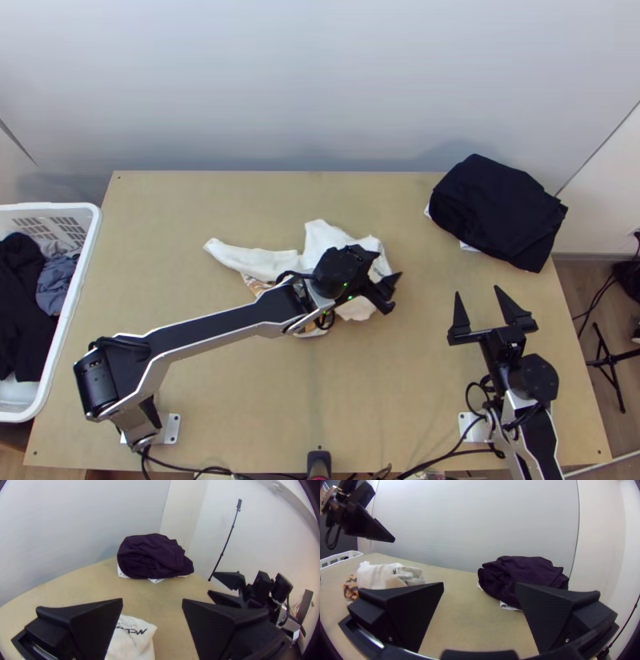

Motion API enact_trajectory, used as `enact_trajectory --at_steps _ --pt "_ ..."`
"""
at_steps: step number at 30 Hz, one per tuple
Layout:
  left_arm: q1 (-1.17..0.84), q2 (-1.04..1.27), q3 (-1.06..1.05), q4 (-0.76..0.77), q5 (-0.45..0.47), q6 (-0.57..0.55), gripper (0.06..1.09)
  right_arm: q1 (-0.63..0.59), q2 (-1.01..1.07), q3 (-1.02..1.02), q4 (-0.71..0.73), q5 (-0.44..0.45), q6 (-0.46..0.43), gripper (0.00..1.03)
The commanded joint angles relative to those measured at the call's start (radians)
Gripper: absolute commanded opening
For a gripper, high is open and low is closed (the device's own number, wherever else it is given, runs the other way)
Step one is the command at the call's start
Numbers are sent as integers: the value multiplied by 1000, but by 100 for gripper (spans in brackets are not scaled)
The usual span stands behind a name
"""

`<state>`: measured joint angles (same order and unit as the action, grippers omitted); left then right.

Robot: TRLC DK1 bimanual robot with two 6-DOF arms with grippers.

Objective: Fold the t-shirt

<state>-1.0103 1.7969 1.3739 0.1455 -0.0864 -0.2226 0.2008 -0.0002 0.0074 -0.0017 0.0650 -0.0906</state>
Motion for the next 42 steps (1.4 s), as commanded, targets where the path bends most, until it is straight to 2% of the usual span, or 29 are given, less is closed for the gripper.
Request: enact_trajectory --at_steps 1,5,8,22,36,42 --pt "-1 -102 36 -3 16 -81 105 0 0 0 0 1 0 99" --pt "78 -185 34 -40 16 -93 105 0 0 0 0 -1 0 99" --pt "164 -231 28 -123 16 -60 105 2 0 0 0 1 0 99" --pt "740 -455 -49 -412 45 -3 105 0 0 0 0 1 0 99" --pt "1016 -700 -139 -736 11 12 105 2 0 0 0 -1 0 99" --pt "1150 -778 -234 -867 13 97 105 0 0 0 0 1 0 99"
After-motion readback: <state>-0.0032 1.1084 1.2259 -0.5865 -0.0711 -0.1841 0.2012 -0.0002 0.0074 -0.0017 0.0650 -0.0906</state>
